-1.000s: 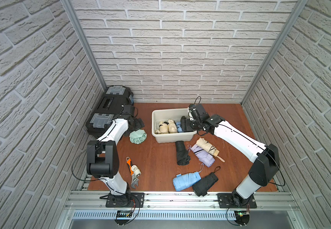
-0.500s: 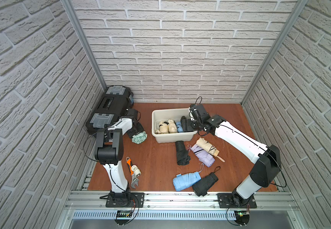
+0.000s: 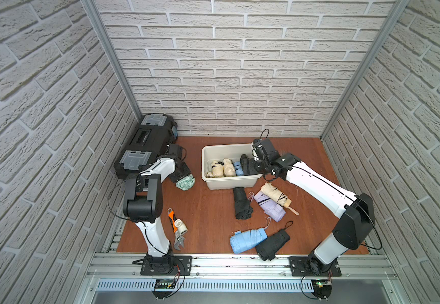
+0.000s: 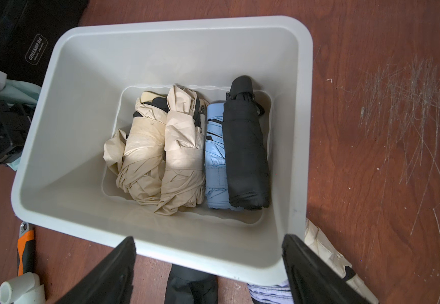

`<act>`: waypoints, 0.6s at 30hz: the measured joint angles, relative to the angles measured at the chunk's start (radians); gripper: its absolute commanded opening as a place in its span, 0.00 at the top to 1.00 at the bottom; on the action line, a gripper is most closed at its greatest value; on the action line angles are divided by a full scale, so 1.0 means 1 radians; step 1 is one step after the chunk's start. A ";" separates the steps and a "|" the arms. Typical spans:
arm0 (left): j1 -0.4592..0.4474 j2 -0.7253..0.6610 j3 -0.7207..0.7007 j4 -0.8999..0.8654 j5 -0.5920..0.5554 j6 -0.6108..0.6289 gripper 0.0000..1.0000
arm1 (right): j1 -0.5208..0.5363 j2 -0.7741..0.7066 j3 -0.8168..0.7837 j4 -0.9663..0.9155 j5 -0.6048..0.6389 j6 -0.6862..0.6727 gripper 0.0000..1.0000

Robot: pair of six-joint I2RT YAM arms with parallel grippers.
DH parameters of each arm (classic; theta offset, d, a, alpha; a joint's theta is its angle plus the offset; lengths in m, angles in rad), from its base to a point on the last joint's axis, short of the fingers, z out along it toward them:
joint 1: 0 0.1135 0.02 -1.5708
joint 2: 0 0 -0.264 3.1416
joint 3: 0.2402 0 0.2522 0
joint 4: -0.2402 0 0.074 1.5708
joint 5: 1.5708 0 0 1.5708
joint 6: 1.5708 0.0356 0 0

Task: Put the umbrella into the storage box
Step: Pick up the umbrella from the center of the board.

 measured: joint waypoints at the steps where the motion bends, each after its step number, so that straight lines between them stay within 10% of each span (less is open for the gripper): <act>1: -0.003 -0.024 -0.002 -0.008 0.000 0.000 0.59 | 0.000 -0.005 -0.006 0.000 -0.001 0.000 0.11; 18: -0.192 -0.306 0.222 -0.196 -0.068 0.036 0.59 | -0.004 -0.115 -0.102 0.006 -0.010 0.001 0.11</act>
